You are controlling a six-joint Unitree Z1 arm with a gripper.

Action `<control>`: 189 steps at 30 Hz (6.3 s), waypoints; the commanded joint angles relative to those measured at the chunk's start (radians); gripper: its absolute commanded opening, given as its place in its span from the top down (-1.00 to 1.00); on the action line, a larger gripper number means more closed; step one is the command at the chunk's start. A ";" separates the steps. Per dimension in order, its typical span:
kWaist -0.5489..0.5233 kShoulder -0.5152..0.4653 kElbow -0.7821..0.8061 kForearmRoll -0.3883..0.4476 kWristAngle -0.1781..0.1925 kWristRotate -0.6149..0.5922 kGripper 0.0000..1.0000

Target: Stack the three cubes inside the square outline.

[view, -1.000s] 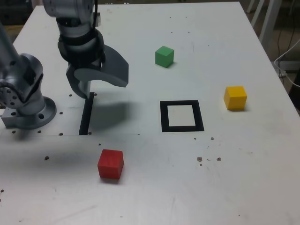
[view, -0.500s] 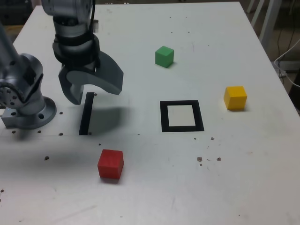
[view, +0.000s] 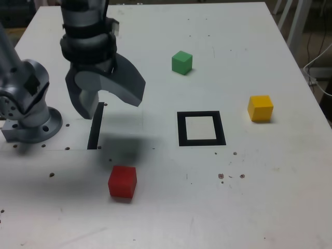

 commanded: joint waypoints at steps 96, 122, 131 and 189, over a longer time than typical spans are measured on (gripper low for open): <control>-0.499 0.427 -0.230 -0.117 -0.012 -0.415 0.28; -0.456 0.352 -0.335 0.005 0.039 -0.370 0.51; -0.329 0.366 -0.415 0.015 0.043 -0.274 0.51; 0.020 0.557 -0.503 -0.038 0.140 -0.071 -0.59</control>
